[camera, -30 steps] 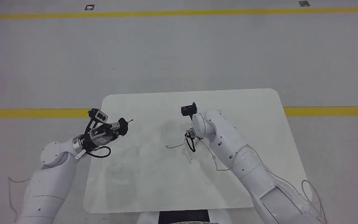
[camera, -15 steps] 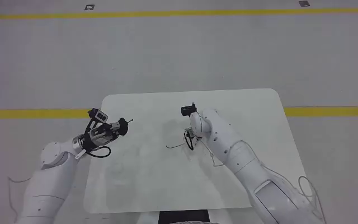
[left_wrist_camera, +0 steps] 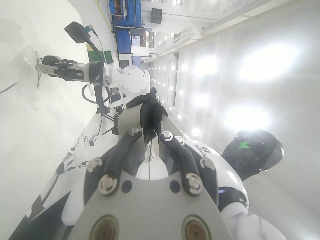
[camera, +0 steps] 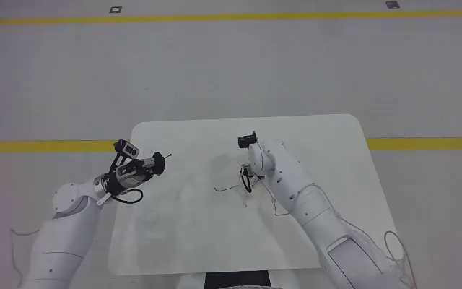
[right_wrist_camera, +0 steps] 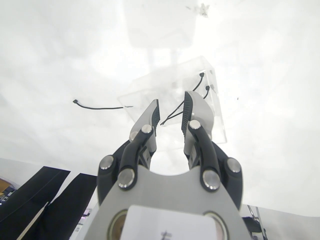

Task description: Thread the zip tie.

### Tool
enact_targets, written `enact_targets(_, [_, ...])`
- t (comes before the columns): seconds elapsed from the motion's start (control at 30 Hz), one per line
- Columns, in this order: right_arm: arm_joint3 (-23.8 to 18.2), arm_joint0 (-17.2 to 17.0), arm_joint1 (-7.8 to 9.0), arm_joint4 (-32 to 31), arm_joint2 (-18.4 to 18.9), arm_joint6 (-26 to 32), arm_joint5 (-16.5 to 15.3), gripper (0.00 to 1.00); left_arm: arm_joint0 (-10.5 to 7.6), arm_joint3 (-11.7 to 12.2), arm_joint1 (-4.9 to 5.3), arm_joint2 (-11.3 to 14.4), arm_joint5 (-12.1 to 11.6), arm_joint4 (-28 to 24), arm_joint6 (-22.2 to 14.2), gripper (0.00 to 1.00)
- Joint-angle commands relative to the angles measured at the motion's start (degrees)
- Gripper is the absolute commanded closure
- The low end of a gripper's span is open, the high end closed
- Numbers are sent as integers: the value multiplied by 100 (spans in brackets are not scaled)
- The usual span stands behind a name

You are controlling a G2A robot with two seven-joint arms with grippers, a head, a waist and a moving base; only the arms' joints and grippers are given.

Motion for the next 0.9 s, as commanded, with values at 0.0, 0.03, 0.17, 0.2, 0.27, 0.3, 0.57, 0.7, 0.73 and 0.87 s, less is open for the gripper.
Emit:
enact_targets(0.0, [-5, -43, -18, -79, 60, 56, 0, 80, 0, 0, 0, 0, 0, 0, 0, 100])
enact_targets(0.03, [7, -56, -29, -101, 83, 76, 0, 80, 0, 0, 0, 0, 0, 0, 0, 100])
enact_targets(0.17, [67, -65, -84, -176, 143, 122, 0, 80, 0, 0, 0, 0, 0, 0, 0, 100])
enact_targets(0.2, [97, -62, -100, -194, 156, 122, 0, 80, 0, 0, 0, 0, 0, 0, 0, 100])
enact_targets(0.27, [133, -55, -124, -212, 175, 117, 0, 81, 0, 0, 0, 0, 0, 0, 0, 100])
enact_targets(0.3, [152, -51, -139, -221, 186, 115, 0, 80, 0, 0, 0, 0, 0, 0, 0, 100])
enact_targets(0.57, [281, -16, -224, -347, 195, 112, 0, 80, 0, 0, 0, 0, 0, 0, 0, 100])
enact_targets(0.7, [344, 0, -265, -436, 207, 139, 0, 80, 0, 0, 0, 0, 0, 0, 0, 100])
enact_targets(0.73, [356, 2, -274, -449, 216, 139, 0, 81, 0, 0, 0, 0, 0, 0, 0, 100])
enact_targets(0.87, [406, 6, -311, -497, 251, 151, 0, 84, 0, 0, 0, 0, 0, 0, 0, 100])
